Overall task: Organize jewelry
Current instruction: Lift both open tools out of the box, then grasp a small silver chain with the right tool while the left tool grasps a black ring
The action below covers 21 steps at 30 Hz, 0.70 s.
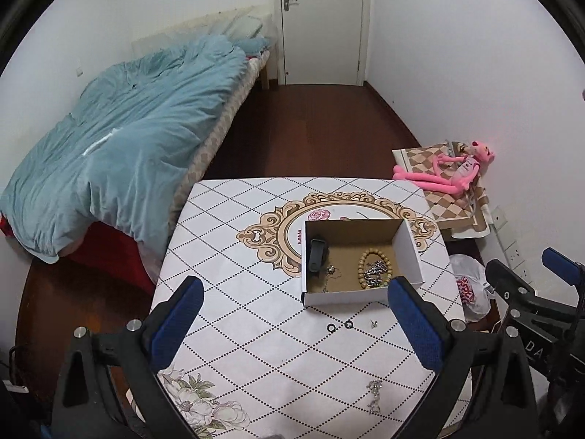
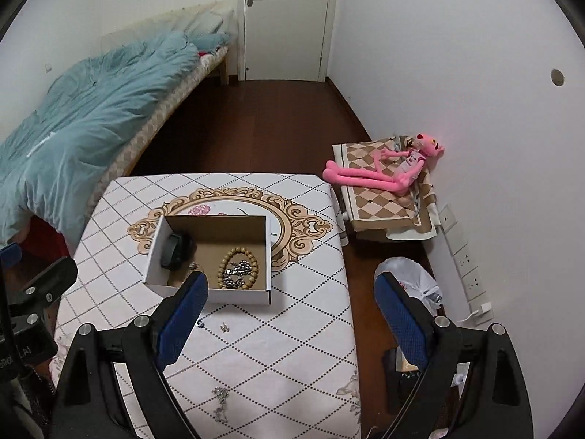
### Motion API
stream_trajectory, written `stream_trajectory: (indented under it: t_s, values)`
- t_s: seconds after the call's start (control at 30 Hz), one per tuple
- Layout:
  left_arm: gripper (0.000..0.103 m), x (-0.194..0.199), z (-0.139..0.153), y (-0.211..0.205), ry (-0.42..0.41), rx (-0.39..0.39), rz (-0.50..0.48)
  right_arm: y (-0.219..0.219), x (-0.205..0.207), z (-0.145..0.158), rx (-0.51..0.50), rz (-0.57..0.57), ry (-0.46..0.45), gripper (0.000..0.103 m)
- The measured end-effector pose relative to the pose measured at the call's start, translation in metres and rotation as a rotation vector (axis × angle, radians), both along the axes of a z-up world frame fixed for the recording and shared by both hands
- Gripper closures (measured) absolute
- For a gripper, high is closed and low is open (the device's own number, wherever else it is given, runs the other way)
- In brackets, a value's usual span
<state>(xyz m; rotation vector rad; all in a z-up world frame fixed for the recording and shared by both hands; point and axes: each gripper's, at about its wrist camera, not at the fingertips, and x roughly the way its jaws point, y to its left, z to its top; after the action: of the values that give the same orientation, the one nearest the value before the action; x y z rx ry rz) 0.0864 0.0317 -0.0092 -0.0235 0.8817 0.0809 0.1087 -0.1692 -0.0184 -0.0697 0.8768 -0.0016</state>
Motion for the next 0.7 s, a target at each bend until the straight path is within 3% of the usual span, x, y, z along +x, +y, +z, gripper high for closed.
stream_trajectory:
  t_s: [0.23, 0.37, 0.53, 0.7]
  values:
    - [0.000, -0.017, 0.002, -0.003, -0.001, 0.004, 0.021, -0.005, -0.019, 0.012, 0.043, 0.004, -0.022, 0.006]
    - [0.000, -0.020, -0.010, -0.002, 0.014, 0.037, 0.059, -0.012, -0.026, -0.002, 0.097, 0.009, 0.022, 0.006]
    - [0.000, -0.029, -0.047, 0.004, 0.049, 0.105, 0.097, -0.008, -0.042, -0.067, 0.116, 0.032, 0.168, 0.006]
    - [0.000, -0.047, -0.108, 0.022, 0.175, 0.144, 0.130, 0.006, -0.066, -0.141, 0.194, 0.050, 0.301, 0.008]
